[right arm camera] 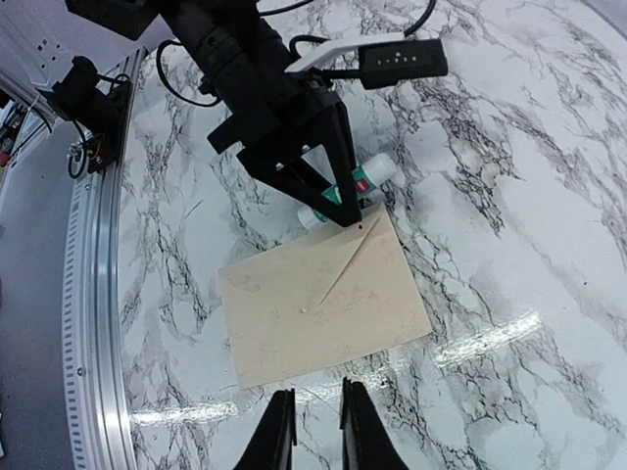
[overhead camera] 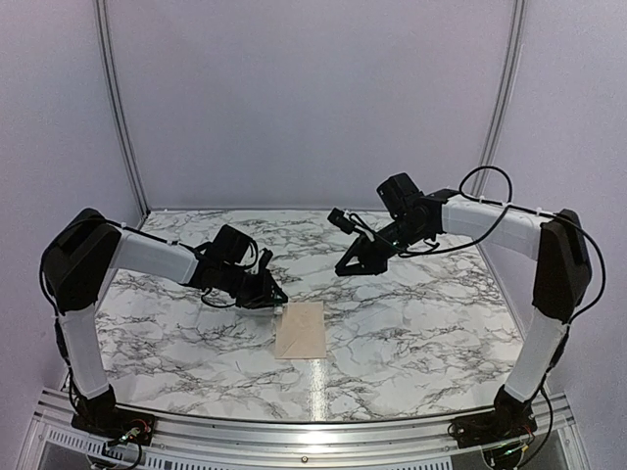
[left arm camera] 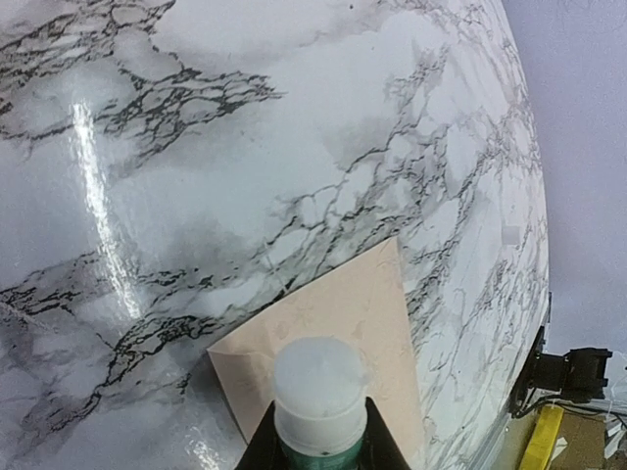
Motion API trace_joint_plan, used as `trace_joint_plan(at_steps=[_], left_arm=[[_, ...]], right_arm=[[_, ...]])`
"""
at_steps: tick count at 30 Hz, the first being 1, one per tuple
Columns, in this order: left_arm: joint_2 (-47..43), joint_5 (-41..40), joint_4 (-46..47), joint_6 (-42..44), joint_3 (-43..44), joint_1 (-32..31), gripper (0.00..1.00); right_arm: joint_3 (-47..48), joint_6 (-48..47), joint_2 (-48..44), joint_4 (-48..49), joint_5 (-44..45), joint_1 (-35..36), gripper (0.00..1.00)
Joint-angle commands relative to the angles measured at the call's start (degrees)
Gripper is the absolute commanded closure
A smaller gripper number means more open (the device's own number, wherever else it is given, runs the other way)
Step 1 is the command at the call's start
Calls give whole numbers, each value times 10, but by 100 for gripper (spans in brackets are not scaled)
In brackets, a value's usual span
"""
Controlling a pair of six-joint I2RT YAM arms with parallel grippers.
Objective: Place the letter into the envelope and seal it
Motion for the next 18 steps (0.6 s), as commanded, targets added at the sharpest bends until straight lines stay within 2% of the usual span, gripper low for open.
trace_joint_plan(at_steps=[1,12,18], left_arm=[[28,14,22,7,3,2,100],[62,20,55,-8,-8,10,100],[11,35,24,1,16,10,100]], right_arm=[[-27,-14,-33,28,17,0,86],[-36,-11,-29,31,7,0,84],[-19,-30,-36,9,14,0,84]])
